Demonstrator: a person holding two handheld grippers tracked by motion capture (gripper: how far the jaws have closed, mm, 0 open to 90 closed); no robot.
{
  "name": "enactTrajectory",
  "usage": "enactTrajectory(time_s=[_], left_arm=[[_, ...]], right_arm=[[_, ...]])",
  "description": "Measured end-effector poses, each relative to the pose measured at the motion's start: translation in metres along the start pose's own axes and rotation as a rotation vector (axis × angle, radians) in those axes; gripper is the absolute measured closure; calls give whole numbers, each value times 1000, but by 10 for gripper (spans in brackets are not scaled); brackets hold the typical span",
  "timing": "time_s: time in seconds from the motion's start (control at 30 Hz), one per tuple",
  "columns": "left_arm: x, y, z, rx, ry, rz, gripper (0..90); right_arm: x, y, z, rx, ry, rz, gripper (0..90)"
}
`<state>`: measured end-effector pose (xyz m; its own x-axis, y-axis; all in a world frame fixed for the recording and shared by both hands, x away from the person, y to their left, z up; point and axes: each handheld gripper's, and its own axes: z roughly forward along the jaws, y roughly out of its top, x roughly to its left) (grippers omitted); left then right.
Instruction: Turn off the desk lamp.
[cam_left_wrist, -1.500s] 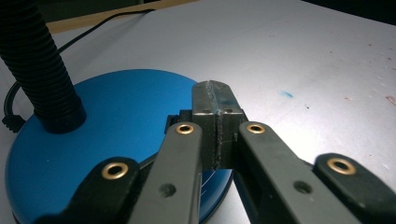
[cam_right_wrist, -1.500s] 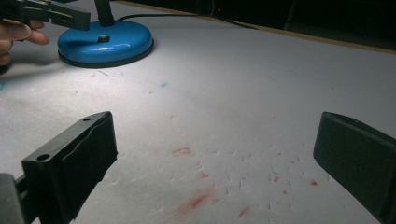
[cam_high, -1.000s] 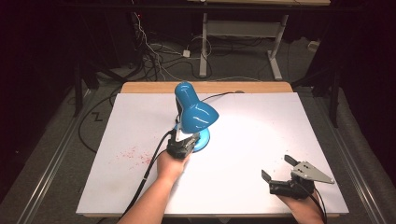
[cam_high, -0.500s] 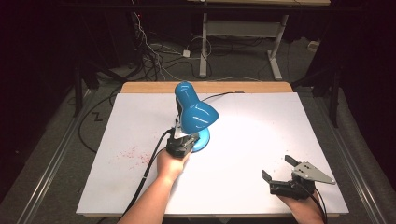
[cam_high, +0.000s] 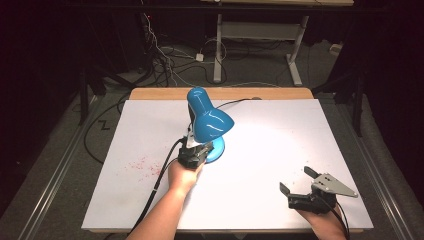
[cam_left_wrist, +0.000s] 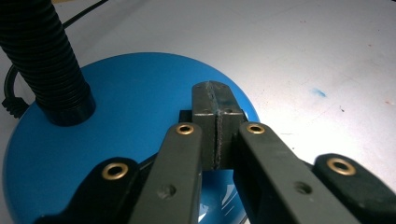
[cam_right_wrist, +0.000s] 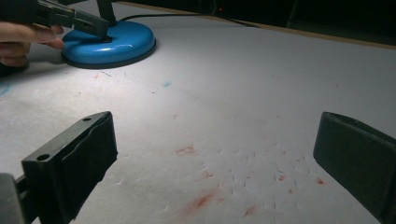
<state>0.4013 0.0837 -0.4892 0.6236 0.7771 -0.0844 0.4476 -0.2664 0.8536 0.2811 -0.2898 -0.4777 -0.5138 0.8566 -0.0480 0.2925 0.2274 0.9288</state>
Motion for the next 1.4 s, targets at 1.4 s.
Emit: enactTrajectory(time_s=[1.4], left_arm=[[11,0,0,15,-16,-95,883]], right_arm=[[1,0,-1,3,1,-13,3]])
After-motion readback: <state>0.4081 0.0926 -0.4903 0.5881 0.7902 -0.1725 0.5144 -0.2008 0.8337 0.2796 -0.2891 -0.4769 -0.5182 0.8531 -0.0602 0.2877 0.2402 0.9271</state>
